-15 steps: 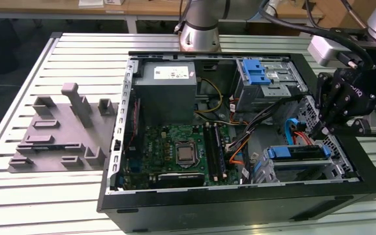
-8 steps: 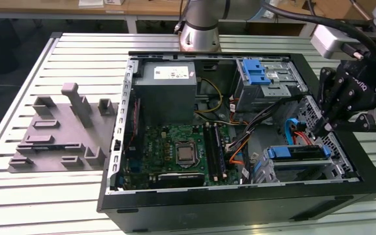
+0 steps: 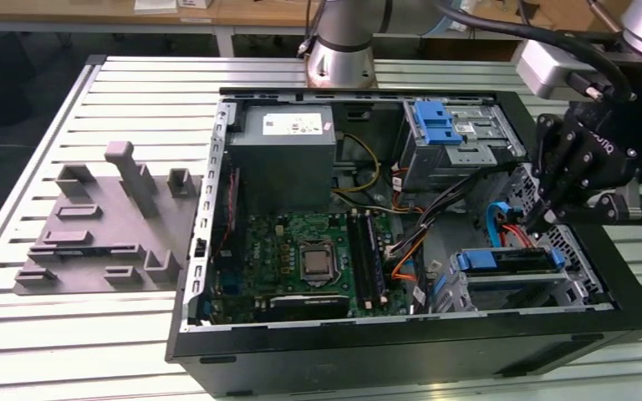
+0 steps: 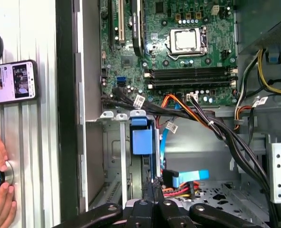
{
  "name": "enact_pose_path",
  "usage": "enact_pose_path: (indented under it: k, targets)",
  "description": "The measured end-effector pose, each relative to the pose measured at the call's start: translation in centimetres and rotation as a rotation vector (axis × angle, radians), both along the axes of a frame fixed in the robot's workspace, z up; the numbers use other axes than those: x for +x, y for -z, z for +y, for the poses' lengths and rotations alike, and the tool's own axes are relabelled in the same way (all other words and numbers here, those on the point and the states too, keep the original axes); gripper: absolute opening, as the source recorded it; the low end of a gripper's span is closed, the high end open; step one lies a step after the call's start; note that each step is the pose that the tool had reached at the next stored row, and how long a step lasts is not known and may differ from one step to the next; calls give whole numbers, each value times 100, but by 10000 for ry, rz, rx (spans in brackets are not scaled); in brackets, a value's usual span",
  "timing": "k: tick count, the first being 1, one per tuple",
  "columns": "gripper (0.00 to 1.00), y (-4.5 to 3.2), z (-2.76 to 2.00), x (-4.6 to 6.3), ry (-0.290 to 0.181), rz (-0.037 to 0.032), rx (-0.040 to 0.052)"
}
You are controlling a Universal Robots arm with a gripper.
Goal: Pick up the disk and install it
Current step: 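Insert the second disk wire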
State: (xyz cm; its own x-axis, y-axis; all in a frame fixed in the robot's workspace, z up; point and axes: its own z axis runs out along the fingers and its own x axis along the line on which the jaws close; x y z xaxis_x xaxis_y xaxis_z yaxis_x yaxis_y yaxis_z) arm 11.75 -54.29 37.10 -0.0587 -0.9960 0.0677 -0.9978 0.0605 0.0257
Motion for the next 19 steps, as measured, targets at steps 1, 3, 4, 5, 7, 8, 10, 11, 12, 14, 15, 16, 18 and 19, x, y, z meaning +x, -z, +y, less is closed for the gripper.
enact_pose_path:
  k: [1,3,4,5,7,8,10,11,12,14,15,16,18,19]
  targets:
    - [11,-4,0,-10,0,0,1]
    - [11,-21,0,-30,-1,-1,2]
    - [11,-33,0,-41,0,-1,3]
    - [11,-44,0,-52,0,-1,3]
    - [11,-64,1,-78,0,-1,3]
    - [11,-71,1,-91,-2,-2,4]
    - [11,-80,3,-121,0,-4,4]
    - [11,-83,5,-135,0,-6,3]
    - [11,-85,8,-147,-1,-7,2]
    - [11,-89,21,-165,0,-8,3]
    - [11,-92,33,-169,0,-9,2]
    - [11,-95,46,-172,0,-9,2]
    - [11,-101,79,-172,-2,-9,1]
    - [11,-103,97,-173,-1,-9,1]
